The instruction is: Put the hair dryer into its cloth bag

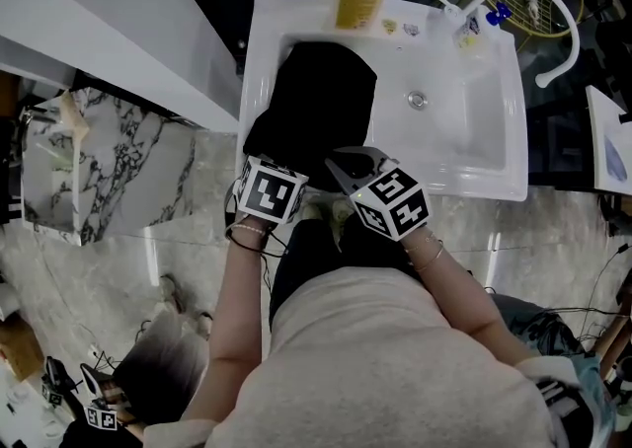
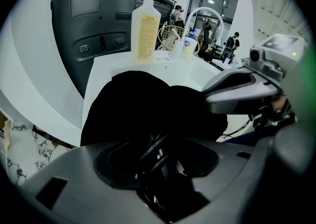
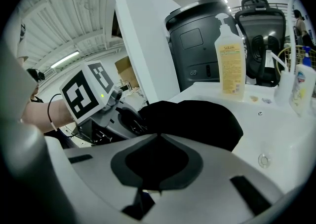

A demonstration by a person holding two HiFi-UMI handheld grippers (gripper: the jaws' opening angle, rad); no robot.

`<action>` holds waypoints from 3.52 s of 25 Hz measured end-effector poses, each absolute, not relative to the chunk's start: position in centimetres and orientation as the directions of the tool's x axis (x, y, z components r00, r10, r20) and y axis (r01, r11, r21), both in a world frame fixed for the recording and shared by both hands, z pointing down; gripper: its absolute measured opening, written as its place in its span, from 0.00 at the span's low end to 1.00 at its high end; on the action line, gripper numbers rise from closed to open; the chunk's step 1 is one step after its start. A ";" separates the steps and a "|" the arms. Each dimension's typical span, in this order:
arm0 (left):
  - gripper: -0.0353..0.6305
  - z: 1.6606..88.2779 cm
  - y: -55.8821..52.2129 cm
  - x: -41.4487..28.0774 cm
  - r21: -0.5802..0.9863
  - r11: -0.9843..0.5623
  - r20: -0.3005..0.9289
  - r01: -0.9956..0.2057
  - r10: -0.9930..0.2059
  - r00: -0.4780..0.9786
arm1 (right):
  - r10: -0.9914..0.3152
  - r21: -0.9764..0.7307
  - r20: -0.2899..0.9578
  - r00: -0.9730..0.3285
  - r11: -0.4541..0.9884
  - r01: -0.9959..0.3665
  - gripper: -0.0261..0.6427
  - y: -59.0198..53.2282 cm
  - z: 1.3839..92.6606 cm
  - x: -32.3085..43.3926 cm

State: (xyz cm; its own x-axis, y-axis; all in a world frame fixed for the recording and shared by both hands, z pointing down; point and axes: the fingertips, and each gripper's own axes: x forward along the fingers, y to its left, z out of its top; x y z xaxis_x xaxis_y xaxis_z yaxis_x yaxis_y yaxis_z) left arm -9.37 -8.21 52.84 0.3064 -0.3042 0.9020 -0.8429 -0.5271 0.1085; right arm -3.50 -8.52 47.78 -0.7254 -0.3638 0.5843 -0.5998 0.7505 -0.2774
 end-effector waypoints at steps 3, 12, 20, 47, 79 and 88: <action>0.39 52.8 -8.0 -9.1 0.090 -0.548 0.904 -0.832 -0.306 0.299 | -0.365 -0.278 0.585 -0.724 0.749 -0.602 0.06 -8.5 47.8 -3.4; 0.49 50.0 -6.6 -8.9 0.118 -0.525 0.827 -0.843 -0.419 0.376 | -0.365 -0.282 0.581 -0.728 0.749 -0.600 0.06 -8.4 47.7 -3.3; 0.49 49.5 -3.1 -11.0 0.138 -0.426 0.827 -0.894 -0.448 0.341 | -0.361 -0.289 0.577 -0.733 0.749 -0.596 0.06 -8.5 47.7 -3.2; 0.41 50.3 -3.6 -11.8 0.016 -0.406 0.817 -0.914 -0.522 0.246 | -0.353 -0.298 0.574 -0.739 0.751 -0.590 0.06 -8.1 47.8 -4.0; 0.42 49.7 -8.4 -8.7 -0.031 -0.439 0.776 -0.898 -0.577 0.255 | -0.316 -0.339 0.556 -0.768 0.758 -0.557 0.06 -7.9 47.5 -4.2; 0.42 48.2 -5.9 -9.6 0.005 -0.395 0.754 -0.919 -0.602 0.263 | -0.307 -0.338 0.556 -0.773 0.766 -0.547 0.06 -8.0 47.5 -3.9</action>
State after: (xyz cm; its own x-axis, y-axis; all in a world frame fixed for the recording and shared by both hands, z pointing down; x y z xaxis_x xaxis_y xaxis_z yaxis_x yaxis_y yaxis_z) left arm -9.62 -5.90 48.18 0.2631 -0.6023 0.7537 -0.9188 -0.3947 0.0054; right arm -3.93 -7.96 47.51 -0.7727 -0.3066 0.5558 -0.5472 0.7656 -0.3384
